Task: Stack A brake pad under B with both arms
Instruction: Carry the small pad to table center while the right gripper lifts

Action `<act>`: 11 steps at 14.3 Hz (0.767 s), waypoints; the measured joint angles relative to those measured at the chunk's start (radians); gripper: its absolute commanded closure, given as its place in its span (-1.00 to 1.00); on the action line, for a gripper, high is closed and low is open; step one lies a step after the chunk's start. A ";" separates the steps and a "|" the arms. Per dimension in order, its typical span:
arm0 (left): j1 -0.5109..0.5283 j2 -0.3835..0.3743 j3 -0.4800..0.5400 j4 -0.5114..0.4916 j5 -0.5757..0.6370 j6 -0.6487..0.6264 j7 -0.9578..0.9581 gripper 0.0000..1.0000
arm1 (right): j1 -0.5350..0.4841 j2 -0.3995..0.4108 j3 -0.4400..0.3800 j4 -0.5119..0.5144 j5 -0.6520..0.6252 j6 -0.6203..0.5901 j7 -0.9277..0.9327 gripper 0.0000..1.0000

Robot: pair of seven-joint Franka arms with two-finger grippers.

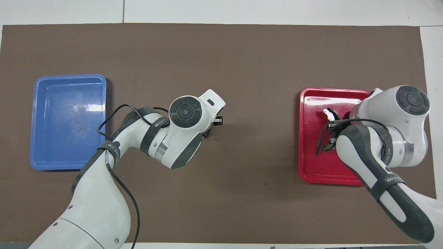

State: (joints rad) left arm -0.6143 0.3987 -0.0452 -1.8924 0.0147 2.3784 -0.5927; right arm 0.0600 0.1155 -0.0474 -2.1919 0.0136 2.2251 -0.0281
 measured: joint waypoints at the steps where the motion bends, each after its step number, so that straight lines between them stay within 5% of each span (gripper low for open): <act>1: 0.000 0.000 0.002 0.002 0.001 0.001 0.000 -0.98 | 0.000 -0.001 0.000 0.035 0.000 -0.042 0.000 0.99; 6: 0.050 -0.050 0.028 0.012 0.008 -0.006 0.011 -0.99 | 0.000 -0.020 0.002 0.157 0.000 -0.200 -0.001 0.98; 11: 0.247 -0.209 0.035 0.011 0.011 -0.251 0.245 -0.99 | 0.003 -0.021 0.103 0.250 0.001 -0.283 0.005 1.00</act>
State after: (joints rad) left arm -0.3677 0.1895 -0.0097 -1.8815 0.0257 2.1278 -0.3477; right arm 0.0626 0.0941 0.0556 -1.9417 0.0150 1.9419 -0.0230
